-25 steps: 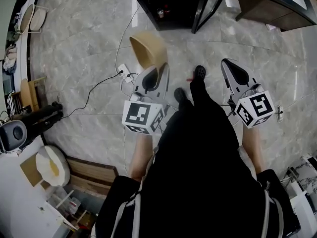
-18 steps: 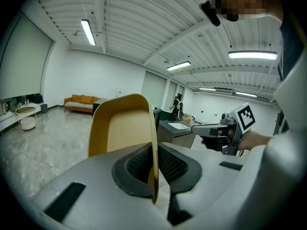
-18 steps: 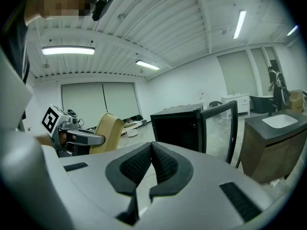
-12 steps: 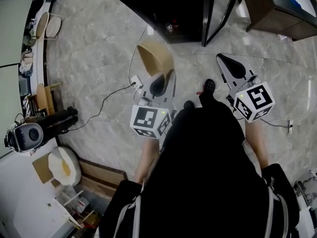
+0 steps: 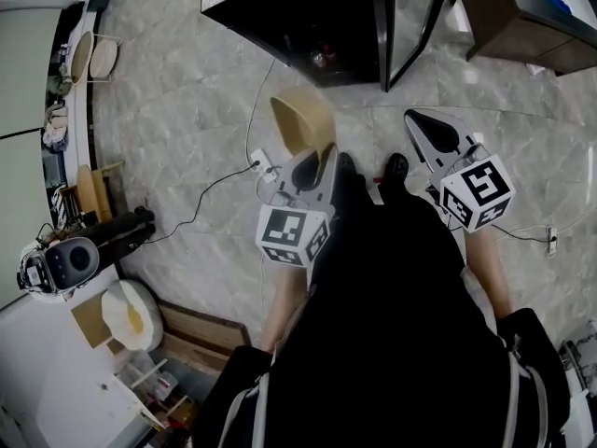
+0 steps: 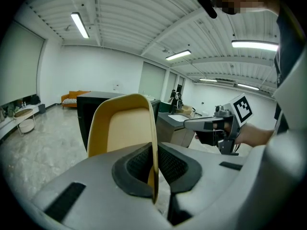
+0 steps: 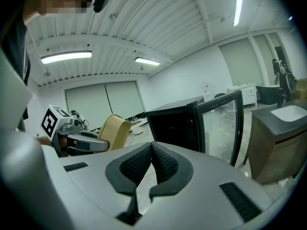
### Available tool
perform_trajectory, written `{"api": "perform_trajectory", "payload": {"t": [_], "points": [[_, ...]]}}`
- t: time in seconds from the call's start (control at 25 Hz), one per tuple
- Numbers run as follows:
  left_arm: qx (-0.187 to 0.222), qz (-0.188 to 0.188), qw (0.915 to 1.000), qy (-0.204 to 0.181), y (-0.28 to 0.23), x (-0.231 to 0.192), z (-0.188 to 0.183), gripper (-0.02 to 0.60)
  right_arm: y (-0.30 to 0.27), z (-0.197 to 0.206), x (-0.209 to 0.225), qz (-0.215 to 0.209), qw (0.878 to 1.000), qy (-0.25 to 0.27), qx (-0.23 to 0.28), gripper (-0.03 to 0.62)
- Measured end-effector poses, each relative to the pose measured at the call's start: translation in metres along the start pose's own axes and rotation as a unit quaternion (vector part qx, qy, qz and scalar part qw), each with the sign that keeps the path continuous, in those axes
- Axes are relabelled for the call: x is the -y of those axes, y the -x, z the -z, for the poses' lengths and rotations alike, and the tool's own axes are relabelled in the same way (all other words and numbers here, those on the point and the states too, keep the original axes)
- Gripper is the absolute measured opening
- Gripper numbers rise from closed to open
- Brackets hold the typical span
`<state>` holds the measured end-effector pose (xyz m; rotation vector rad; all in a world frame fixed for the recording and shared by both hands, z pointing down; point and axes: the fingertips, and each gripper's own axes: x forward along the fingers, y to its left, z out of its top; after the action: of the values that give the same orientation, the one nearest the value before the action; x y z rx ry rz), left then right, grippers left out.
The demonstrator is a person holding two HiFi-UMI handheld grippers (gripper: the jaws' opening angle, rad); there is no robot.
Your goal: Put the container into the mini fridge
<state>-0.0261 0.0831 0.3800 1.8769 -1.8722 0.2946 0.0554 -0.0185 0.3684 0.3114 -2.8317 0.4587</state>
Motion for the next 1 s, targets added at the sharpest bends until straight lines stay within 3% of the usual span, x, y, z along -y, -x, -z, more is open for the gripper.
{"api": "perform_trajectory", "payload": {"t": [0.16, 0.28, 0.56, 1.0], "points": [[-0.022, 0.007, 0.9997, 0.000, -0.008, -0.015, 0.008, 0.043, -0.011, 0.000, -0.001, 0.002, 1.000, -0.006, -0.004, 0.018], [-0.039, 0.019, 0.9988, -0.022, -0.019, -0.029, 0.010, 0.035, -0.020, -0.003, 0.001, 0.017, 1.000, -0.008, -0.006, 0.018], [-0.050, 0.099, 0.9916, -0.067, -0.059, -0.063, -0.017, 0.035, -0.054, -0.026, 0.016, 0.075, 0.997, -0.012, 0.001, 0.018], [-0.114, 0.217, 0.9597, -0.137, -0.129, -0.116, -0.019, 0.035, -0.129, -0.032, 0.027, 0.137, 0.990, -0.033, -0.021, 0.018]]}}
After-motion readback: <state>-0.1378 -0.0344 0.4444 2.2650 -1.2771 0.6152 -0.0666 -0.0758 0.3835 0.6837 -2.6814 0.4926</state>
